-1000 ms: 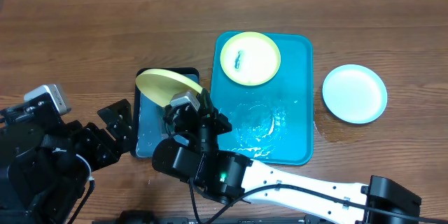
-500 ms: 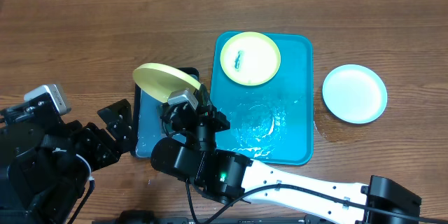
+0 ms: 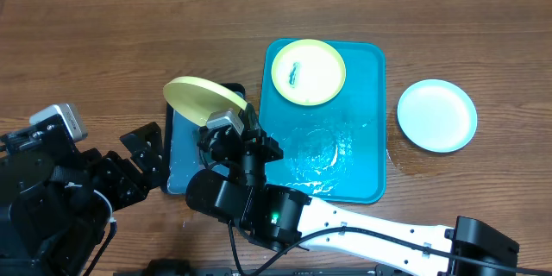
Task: Clean dirty plates on tray and stack at the side
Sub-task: 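Lift the plate with the right gripper and tilt it over the black tray, then stack the plate onto the plate at the right side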
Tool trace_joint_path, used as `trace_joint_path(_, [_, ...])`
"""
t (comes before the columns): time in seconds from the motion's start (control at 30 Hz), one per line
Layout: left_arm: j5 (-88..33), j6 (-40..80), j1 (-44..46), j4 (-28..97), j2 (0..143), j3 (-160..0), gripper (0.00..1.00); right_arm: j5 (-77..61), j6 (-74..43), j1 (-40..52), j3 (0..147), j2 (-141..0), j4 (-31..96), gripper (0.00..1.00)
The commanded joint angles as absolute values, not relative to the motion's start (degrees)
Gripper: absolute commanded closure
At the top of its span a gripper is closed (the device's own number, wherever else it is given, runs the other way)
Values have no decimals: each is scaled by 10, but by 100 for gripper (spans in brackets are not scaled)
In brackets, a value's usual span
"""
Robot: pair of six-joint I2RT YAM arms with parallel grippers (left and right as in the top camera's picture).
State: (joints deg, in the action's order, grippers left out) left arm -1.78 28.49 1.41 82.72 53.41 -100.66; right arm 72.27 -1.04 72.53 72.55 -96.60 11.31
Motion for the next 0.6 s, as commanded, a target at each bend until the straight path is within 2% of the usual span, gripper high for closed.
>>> trace_joint_path(0.0, [-26,283,13,825,535,-1011,0,734,-17,722,736,-957,108,96])
trace_joint_path(0.1, [-26,283,13,825,535,-1011,0,696,-92,695,730,-957,133,96])
trace_joint_path(0.23, [-26,283,13,825,535,-1011,0,442,-320,576,729,-970,227,96])
trace_joint_path(0.3, [-26,283,13,825,535,-1011,0,87,-371,463,730,-971,208,96])
trace_joint_path(0.4, [-26,283,13,825,535,-1011,0,-277,-376,352,732,-967,149,96])
trace_joint_path(0.47, [-26,283,13,825,535,-1011,0,-376,-389,291,733,-948,147,96])
trace_joint_path(0.57, [-26,283,13,825,535,-1011,0,-383,-388,208,733,-902,203,96])
